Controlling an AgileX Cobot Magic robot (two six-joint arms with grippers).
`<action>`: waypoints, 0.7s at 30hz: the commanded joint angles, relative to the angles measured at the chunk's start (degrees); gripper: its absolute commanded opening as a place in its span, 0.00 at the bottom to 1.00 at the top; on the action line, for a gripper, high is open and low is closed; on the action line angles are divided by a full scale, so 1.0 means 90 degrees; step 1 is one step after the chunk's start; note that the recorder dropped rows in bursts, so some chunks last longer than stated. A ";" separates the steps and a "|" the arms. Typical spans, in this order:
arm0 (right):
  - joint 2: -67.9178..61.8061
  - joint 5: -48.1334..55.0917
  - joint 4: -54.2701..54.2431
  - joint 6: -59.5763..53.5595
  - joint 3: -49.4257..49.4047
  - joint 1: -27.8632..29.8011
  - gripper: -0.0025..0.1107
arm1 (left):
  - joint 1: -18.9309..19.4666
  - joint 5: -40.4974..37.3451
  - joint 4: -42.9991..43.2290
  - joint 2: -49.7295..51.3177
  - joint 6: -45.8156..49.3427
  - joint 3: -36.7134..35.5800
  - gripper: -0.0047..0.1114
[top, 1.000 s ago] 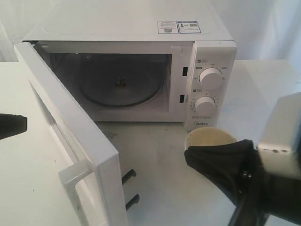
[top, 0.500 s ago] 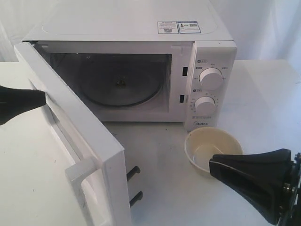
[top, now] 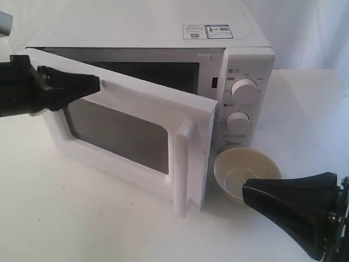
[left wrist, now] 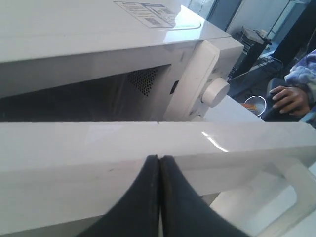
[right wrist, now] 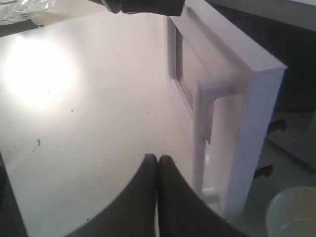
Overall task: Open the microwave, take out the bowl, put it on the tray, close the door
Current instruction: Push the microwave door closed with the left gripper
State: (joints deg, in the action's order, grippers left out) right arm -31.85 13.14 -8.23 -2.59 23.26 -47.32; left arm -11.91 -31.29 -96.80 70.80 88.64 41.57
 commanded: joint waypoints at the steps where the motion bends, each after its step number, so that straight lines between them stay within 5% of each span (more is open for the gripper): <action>1: 0.0026 -0.0284 0.0009 -0.0010 -0.0205 -0.0029 0.02 | -0.0326 0.0369 -0.0189 0.0313 0.0196 0.0439 0.04; 21: 0.0026 -0.0986 0.0009 0.0030 -0.0518 -0.0029 0.02 | -0.0356 0.0456 -0.0350 0.0949 0.0873 0.0799 0.04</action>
State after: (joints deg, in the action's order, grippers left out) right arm -31.85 5.47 -8.23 -2.59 18.72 -47.32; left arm -14.71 -26.56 -98.24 78.86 93.93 48.50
